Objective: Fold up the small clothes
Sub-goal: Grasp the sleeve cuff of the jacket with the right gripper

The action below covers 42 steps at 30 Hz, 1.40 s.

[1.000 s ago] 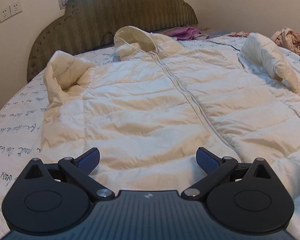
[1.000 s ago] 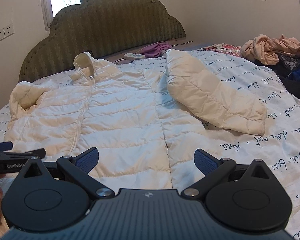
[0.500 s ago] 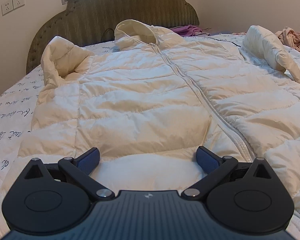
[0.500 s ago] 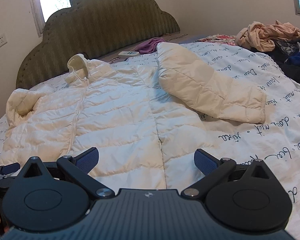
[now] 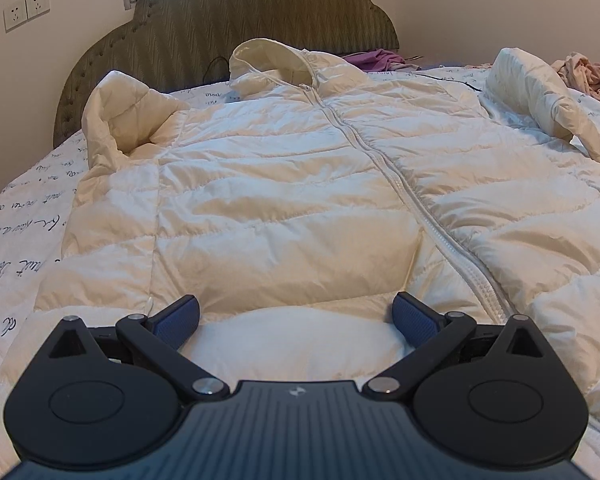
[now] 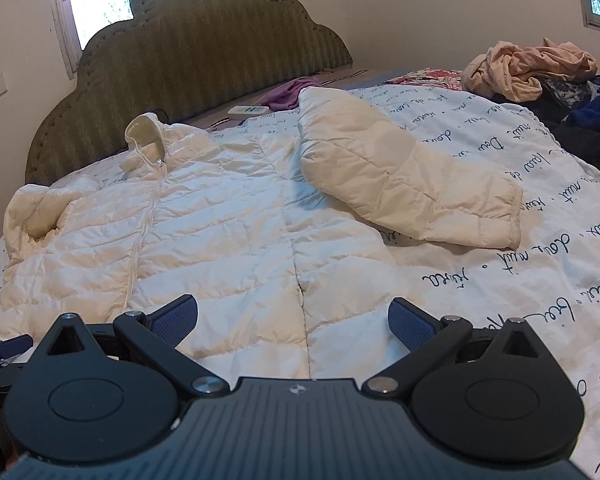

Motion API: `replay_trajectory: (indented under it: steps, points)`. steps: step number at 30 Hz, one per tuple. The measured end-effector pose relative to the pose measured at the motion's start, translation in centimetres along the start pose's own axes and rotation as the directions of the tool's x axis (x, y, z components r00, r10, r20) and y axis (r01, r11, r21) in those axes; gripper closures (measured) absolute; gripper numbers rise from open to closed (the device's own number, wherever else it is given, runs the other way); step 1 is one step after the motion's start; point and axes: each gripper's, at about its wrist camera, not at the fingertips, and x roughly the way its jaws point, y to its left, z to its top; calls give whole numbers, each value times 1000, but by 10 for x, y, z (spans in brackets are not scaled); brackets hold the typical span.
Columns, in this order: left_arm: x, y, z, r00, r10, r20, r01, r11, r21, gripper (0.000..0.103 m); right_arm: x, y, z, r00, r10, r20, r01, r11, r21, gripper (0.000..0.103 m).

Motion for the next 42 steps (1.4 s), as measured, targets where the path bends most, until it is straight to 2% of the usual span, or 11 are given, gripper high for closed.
replay_trajectory:
  steps: [9, 13, 15, 20, 23, 29, 31, 34, 35, 39, 42]
  points:
    - [0, 0, 0, 1000, 0, 0, 0, 1000, 0, 0, 0, -23, 12, 999, -5, 34, 3, 999, 34, 0]
    - [0, 0, 0, 1000, 0, 0, 0, 1000, 0, 0, 13, -69, 19, 999, 11, 32, -18, 971, 239, 0]
    - [0, 0, 0, 1000, 0, 0, 0, 1000, 0, 0, 24, -102, 17, 997, 67, 34, -75, 905, 418, 0]
    - [0, -1, 0, 1000, 1, 0, -1, 1000, 0, 0, 56, -164, -3, 974, 175, 148, -226, 645, 730, 0]
    - [0, -1, 0, 1000, 1, 0, -1, 1000, 1, 0, 65, -175, -4, 967, 138, 212, -252, 589, 768, 3]
    - [0, -1, 0, 1000, 1, 1, -1, 1000, 0, 0, 86, -189, 11, 968, 28, 248, -216, 594, 775, 13]
    - [0, -1, 0, 1000, 1, 1, -1, 1000, 0, 0, 94, -197, 14, 972, 18, 236, -202, 583, 787, 28]
    - [0, -1, -1, 1000, 2, 1, -2, 1000, 1, 0, 101, -209, 17, 969, 43, 244, -226, 556, 800, 40]
    - [0, -1, -1, 1000, 1, 1, -1, 1000, 1, 0, 101, -212, 18, 970, 45, 240, -223, 561, 797, 43]
    - [0, -2, 0, 1000, 1, 1, -1, 1000, 0, 0, 101, -223, 31, 985, -14, 171, -127, 611, 781, 86]
    - [1, -2, 0, 1000, -2, 1, 2, 1000, -2, 0, 96, -231, 46, 984, -78, 163, -71, 659, 749, 88]
